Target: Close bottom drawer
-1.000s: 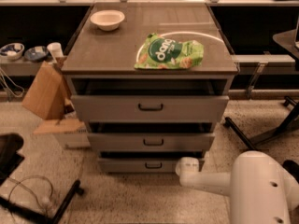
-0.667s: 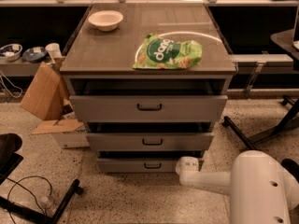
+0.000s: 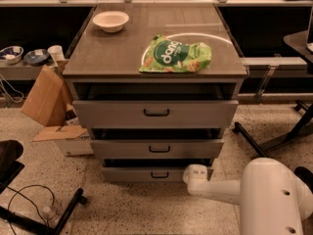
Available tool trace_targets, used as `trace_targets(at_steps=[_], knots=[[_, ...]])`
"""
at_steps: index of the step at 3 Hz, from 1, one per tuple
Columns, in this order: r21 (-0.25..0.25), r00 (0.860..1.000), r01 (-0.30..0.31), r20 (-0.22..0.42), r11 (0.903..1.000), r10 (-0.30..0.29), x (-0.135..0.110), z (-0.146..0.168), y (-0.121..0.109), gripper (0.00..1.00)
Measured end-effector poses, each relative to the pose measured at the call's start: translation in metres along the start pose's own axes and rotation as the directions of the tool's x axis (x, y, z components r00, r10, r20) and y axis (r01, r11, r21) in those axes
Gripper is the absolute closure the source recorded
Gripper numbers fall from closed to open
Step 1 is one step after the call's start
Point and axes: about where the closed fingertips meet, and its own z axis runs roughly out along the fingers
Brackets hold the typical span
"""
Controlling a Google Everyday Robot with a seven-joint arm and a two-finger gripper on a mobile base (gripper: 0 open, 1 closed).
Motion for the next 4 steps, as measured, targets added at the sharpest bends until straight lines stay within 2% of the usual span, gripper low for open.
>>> trace_targets(at_steps=[1, 2, 4], knots=[[-0.009, 1.000, -0.012, -0.019, 0.9999, 0.012, 0.0085, -0.0003, 0.0118, 0.83], [-0.009, 1.000, -0.012, -0.020, 0.9999, 0.012, 0.0086, -0.0003, 0.0119, 0.81], [-0.009, 1.000, -0.012, -0.020, 0.9999, 0.012, 0.0086, -0.0003, 0.0119, 0.33]])
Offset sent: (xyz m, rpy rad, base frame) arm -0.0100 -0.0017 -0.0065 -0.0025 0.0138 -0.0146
